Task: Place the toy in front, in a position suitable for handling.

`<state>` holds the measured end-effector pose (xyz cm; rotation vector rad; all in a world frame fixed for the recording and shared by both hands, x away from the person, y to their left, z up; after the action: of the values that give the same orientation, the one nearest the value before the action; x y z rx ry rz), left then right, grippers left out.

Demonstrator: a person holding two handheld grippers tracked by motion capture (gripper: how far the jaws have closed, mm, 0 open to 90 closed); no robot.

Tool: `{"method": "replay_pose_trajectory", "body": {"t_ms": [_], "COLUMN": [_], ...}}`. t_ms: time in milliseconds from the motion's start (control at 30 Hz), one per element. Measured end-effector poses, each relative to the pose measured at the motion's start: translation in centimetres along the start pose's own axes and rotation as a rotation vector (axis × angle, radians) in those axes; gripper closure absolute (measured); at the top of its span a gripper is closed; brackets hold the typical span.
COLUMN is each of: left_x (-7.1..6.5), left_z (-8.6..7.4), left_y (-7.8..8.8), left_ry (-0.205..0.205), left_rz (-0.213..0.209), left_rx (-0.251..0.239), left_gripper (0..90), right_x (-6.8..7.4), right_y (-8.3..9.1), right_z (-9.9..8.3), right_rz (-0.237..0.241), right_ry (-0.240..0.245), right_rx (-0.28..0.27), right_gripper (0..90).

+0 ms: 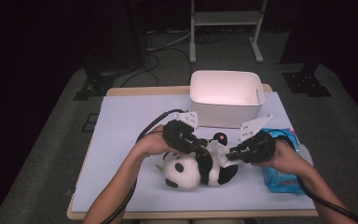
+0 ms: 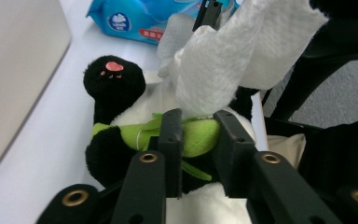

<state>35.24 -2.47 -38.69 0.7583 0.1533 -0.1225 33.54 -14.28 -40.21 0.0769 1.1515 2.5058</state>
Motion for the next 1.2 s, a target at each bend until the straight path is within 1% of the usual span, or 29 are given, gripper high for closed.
{"method": "replay_pose_trajectory", "body": {"t_ms": [67,133,200,300,367,433,467,567,600,633,667,733,800,933,967,1100,1200], "left_x": [-0.2,-0.2,-0.4,-0.5,-0.6,-0.7,-0.8,-1.0,-1.1,-1.1,-1.1,-1.1,-1.0,-0.9,-0.9,-0.9,-1.1], "left_z": [-0.2,-0.5,-0.7,-0.9,-1.1,-1.1,-1.1,-1.1,-1.2,-1.2,-1.2,-1.4,-1.5,-1.7,-1.7,-1.8,-1.7], "left_y": [0.0,0.1,0.1,0.4,0.6,0.7,0.8,1.0,1.0,1.2,1.3,1.6,1.7,2.1,2.3,2.7,2.9], "left_ry": [0.002,0.008,0.012,0.017,0.01,0.013,0.01,0.014,0.01,0.014,0.017,0.02,0.029,0.038,0.039,0.043,0.044], "left_rz": [-0.005,-0.002,-0.008,-0.006,0.006,0.006,0.004,0.001,0.004,0.007,0.006,0.01,0.014,0.018,0.019,0.028,0.023], "left_rx": [0.003,0.001,0.002,-0.006,0.002,-0.003,-0.002,-0.008,-0.003,-0.008,-0.012,-0.011,-0.013,-0.033,-0.033,-0.046,-0.06], "left_gripper": [68.1,67.7,63.4,61.0,59.6,57.5,55.4,53.8,53.1,52.4,52.0,51.7,50.0,49.3,48.9,48.4,47.5], "right_x": [0.2,0.2,-0.1,-0.6,-0.8,-1.1,-1.2,-1.4,-1.5,-1.5,-1.7,-1.9,-2.3,-2.9,-3.3,-4.3,-5.4], "right_y": [-0.2,-0.2,-0.2,-0.3,-0.4,-0.5,-0.5,-0.5,-0.5,-0.5,-0.4,-0.2,0.1,0.6,0.9,2.0,3.0], "right_z": [-0.1,-0.2,-0.2,-0.4,-0.7,-0.8,-0.8,-0.9,-1.0,-1.1,-1.1,-1.3,-1.6,-2.3,-2.5,-3.4,-4.3], "right_rz": [0.01,0.008,-0.003,-0.012,-0.019,-0.024,-0.024,-0.029,-0.031,-0.035,-0.039,-0.048,-0.056,-0.08,-0.095,-0.123,-0.158], "right_ry": [0.006,-0.004,-0.008,-0.022,-0.024,-0.041,-0.04,-0.041,-0.047,-0.049,-0.044,-0.048,-0.065,-0.081,-0.089,-0.123,-0.153], "right_rx": [0.003,0.004,-0.003,0.006,0.009,0.007,0.006,0.01,0.016,0.019,0.016,0.016,0.017,0.027,0.028,0.034,0.042], "right_gripper": [80.1,79.7,79.8,79.7,79.7,79.1,79.1,79.1,79.1,79.2,79.2,79.2,79.2,79.2,79.2,79.2,79.2]}}
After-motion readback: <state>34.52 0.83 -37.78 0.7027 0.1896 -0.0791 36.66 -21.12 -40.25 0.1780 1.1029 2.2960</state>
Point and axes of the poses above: each handheld gripper's, and its own axes: y roughly backward along the jaws, z roughly out of its top, x roughly to its left, the point moved 10 cm from there along -y, roughly forward along the jaws, and after that the axes turned 7 degrees about -z, right-handed, at the moved point
